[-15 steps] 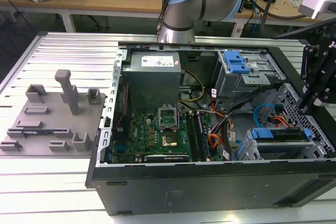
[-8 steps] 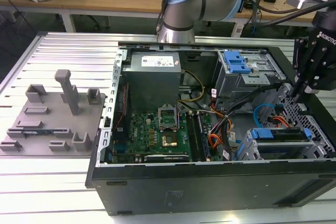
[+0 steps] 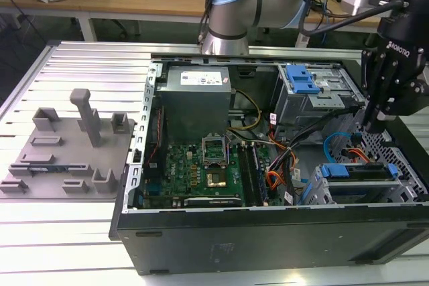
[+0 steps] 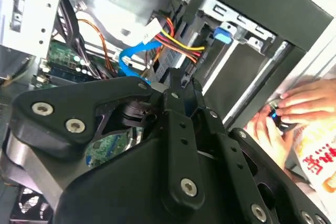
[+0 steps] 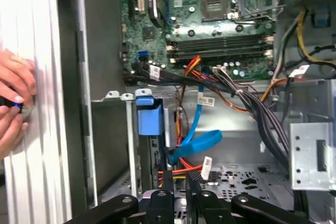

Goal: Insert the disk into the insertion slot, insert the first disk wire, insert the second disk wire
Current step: 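Insert the second disk wire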

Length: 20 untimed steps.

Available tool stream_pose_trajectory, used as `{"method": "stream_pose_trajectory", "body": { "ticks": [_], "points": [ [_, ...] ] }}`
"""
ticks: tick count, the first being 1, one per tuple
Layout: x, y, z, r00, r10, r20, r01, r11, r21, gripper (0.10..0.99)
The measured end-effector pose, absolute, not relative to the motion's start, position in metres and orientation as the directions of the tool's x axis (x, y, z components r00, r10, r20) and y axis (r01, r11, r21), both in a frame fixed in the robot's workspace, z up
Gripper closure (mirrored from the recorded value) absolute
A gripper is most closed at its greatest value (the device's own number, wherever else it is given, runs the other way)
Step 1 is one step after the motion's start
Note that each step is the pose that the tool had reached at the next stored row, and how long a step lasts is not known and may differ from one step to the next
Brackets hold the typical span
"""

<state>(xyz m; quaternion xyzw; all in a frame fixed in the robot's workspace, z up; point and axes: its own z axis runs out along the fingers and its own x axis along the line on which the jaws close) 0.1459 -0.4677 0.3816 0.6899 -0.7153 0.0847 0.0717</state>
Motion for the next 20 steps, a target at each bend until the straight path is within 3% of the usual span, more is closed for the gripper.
{"method": "stream_pose_trajectory", "body": {
  "ticks": [10, 20],
  "points": [
    [0.126, -0.468, 0.373, -0.004, -0.975, 0.223, -1.0, -0.001, -0.022, 0.847],
    [0.125, -0.468, 0.369, 0.12, -0.963, 0.241, -0.991, -0.129, -0.022, 0.847]
  ]
}}
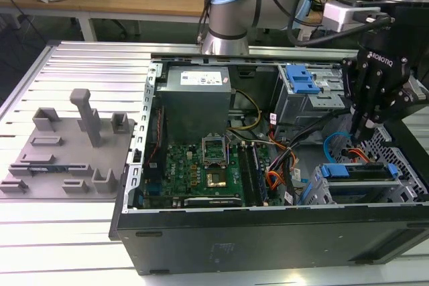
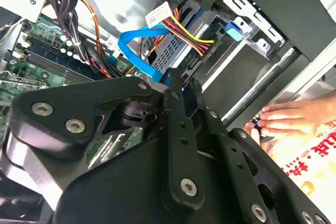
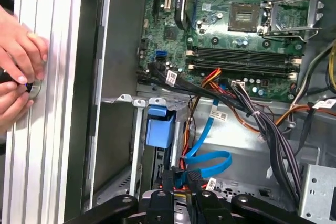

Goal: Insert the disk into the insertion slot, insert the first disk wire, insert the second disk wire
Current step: 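Insert the second disk wire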

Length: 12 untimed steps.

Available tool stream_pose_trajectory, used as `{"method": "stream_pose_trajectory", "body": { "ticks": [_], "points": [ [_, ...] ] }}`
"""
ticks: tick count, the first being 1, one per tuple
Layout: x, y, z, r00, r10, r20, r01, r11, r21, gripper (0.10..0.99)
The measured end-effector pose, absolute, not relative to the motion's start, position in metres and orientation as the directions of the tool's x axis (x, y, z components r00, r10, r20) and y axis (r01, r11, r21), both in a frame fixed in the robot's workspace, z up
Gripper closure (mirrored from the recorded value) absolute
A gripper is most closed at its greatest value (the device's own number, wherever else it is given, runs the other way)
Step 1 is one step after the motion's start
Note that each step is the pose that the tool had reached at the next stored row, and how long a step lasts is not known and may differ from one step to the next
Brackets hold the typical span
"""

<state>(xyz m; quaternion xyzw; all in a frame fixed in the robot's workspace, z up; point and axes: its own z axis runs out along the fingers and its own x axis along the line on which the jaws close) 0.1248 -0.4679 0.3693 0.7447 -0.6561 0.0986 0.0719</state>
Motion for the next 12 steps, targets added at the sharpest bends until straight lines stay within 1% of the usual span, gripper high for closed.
{"method": "stream_pose_trajectory", "body": {
  "ticks": [12],
  "points": [
    [0.1186, -0.4679, 0.3654, 0.132, -0.959, 0.252, -0.989, -0.143, -0.028, 0.847]
  ]
}}
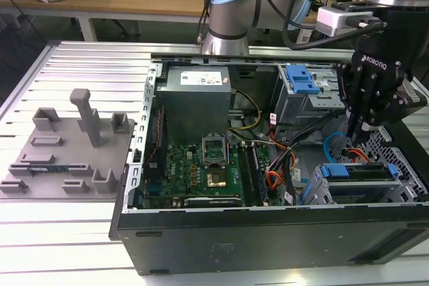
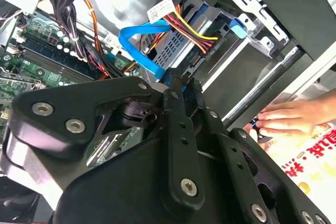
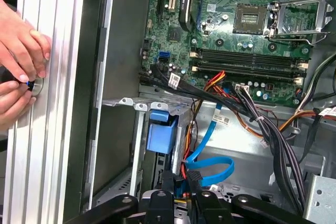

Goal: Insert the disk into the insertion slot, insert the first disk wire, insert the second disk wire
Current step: 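Insert the second disk wire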

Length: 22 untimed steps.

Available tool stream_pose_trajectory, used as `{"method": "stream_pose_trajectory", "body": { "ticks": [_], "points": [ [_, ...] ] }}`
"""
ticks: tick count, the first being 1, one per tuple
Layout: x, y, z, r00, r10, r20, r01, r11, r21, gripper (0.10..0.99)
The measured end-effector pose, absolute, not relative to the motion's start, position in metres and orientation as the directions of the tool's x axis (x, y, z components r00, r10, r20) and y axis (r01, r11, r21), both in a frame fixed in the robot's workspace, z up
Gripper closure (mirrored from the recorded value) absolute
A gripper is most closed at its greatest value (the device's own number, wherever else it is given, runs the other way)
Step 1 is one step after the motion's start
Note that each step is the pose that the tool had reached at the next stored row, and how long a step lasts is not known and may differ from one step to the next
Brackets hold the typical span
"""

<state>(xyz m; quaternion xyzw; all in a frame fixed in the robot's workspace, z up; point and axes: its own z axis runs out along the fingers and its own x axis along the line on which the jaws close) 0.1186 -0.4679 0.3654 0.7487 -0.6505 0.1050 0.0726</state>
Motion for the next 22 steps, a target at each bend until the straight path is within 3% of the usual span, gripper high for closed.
{"method": "stream_pose_trajectory", "body": {
  "ticks": [5, 7, 15, 20, 22],
  "points": [
    [0.119, -0.468, 0.365, 0.132, -0.959, 0.252, -0.989, -0.143, -0.028, 0.847],
    [0.119, -0.468, 0.365, 0.132, -0.959, 0.252, -0.989, -0.143, -0.028, 0.922],
    [0.12, -0.468, 0.365, 0.129, -0.96, 0.248, -0.99, -0.139, -0.022, 0.925],
    [0.12, -0.484, 0.365, 0.122, -0.965, 0.233, -0.992, -0.128, -0.01, 0.925],
    [0.12, -0.489, 0.365, 0.114, -0.974, 0.195, -0.993, -0.12, -0.022, 0.925]
  ]
}}
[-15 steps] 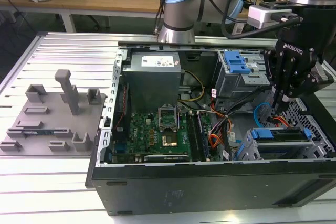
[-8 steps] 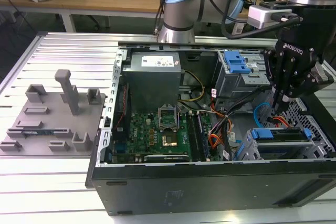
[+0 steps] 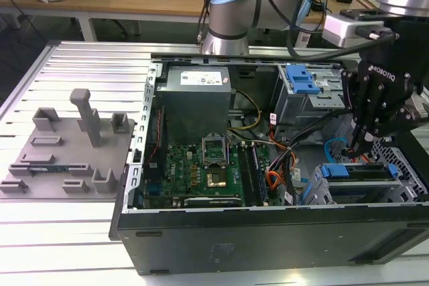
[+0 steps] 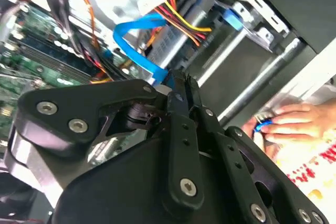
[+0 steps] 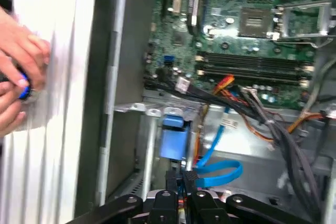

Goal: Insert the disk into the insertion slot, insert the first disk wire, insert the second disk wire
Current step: 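Insert the second disk wire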

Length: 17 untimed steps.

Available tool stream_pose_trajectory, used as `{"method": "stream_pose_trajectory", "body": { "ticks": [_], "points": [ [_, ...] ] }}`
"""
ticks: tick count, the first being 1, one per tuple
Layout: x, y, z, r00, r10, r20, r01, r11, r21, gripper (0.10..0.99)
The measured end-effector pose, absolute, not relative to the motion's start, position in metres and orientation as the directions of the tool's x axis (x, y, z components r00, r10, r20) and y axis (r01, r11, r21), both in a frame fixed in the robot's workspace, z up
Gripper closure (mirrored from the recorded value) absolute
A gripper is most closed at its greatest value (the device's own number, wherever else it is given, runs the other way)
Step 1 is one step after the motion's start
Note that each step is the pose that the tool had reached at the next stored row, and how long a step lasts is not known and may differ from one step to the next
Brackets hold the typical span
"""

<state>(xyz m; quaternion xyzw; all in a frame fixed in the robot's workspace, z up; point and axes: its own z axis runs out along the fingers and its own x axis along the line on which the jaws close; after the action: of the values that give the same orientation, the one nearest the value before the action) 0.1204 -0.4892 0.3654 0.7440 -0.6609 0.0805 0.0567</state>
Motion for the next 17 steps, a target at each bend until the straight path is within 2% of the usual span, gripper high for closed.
{"method": "stream_pose_trajectory", "body": {
  "ticks": [3, 12, 17],
  "points": [
    [0.12, -0.489, 0.365, 0.069, -0.982, 0.176, -0.997, -0.075, -0.025, 0.925],
    [0.121, -0.489, 0.365, -0.093, -0.98, 0.175, -0.996, 0.091, -0.021, 0.925],
    [0.134, -0.491, 0.365, -0.075, -0.98, 0.182, -0.995, 0.085, 0.049, 0.925]
  ]
}}
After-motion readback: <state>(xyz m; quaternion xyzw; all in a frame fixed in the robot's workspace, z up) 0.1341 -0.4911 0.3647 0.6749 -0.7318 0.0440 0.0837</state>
